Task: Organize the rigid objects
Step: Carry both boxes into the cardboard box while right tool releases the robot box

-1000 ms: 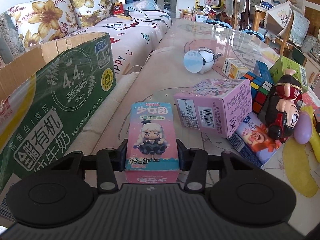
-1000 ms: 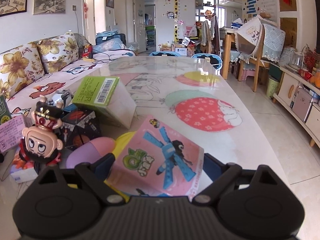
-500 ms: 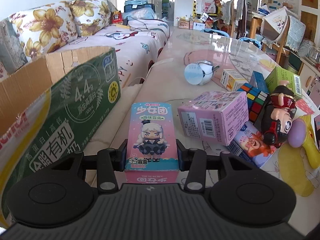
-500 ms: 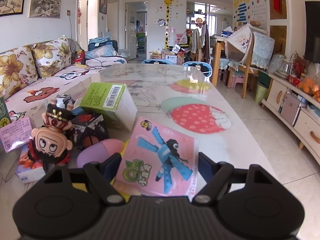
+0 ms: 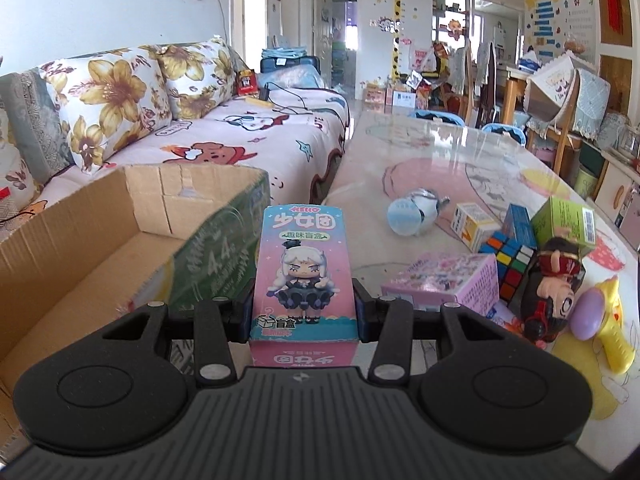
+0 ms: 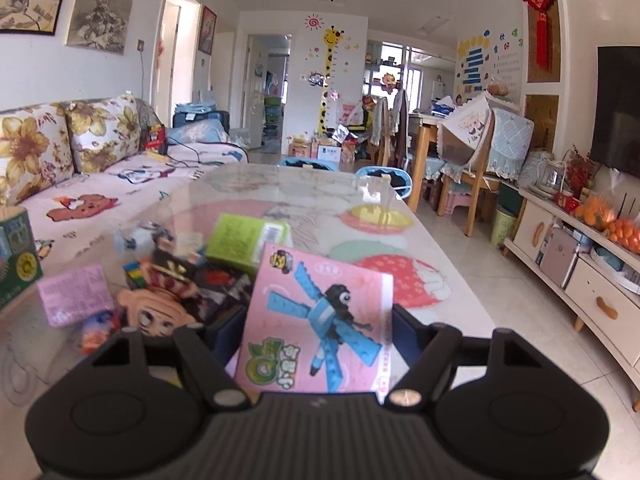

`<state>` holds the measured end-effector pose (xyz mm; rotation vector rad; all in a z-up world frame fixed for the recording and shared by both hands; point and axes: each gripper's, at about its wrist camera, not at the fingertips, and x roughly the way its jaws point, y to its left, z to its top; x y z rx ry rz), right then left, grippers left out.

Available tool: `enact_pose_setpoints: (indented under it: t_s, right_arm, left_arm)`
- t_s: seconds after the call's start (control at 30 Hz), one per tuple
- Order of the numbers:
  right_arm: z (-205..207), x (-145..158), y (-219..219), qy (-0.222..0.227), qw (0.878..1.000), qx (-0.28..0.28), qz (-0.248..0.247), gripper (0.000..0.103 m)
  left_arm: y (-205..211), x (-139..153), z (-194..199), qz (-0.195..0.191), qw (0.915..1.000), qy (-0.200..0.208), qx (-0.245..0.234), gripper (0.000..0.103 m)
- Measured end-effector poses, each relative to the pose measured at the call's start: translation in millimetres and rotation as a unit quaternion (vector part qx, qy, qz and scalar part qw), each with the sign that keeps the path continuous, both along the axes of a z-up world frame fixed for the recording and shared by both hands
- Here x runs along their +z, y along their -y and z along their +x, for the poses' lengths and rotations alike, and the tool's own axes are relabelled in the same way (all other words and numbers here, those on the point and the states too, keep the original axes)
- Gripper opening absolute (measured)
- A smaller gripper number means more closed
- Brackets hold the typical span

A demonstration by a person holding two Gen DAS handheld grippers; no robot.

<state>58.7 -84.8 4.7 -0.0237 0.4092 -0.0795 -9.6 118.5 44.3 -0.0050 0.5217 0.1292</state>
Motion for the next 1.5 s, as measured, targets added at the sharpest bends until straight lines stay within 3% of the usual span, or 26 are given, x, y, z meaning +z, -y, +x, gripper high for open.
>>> enact_pose_setpoints:
  t_s: [0.37,0.63,0.87,0.97,1.07,1.2,1.27,1.37,1.5]
  right_arm:
    - [18,49,-78,0.02,0.991,0.123,0.056,0.075]
    - [51,70,-165,0.011,0.962,0.251,0.104,0.076]
    - [80,69,-241,-0.019,0.934,0.329,0.141,0.076]
    - [86,68,-265,-0.032,0.925,0.349,0.147,0.076]
    - [91,63,-286,-0.055,0.918,0.368,0.139,0.08]
    - [92,59,-292,-0.058,0.921,0.359,0.141,0.086]
    - [89,61,-286,-0.046,0.929,0.341,0.137,0.099]
    - [87,64,-276,-0.028,0.942,0.31,0.123,0.099]
    - [77,68,-255,-0.005,0.961,0.255,0.107,0.102]
  left_arm:
    - [-33,21,-5,-0.041,0.9967,0.056,0.042,0.055]
    - [-74,27,-3,-0.076,0.9859,0.069,0.132,0.056]
    - [-110,20,3,-0.105,0.9634,0.032,0.245,0.056]
    - [-115,19,-1,-0.124,0.9571,0.025,0.261,0.054]
    - [-115,20,-1,-0.127,0.9568,0.019,0.261,0.057]
    - [-113,23,-3,-0.129,0.9568,0.019,0.26,0.073]
    - [-113,24,-3,-0.124,0.9567,0.021,0.263,0.088]
    - [-114,25,-3,-0.11,0.9581,0.03,0.262,0.099]
    - [-111,27,-4,-0.086,0.9611,0.039,0.259,0.101]
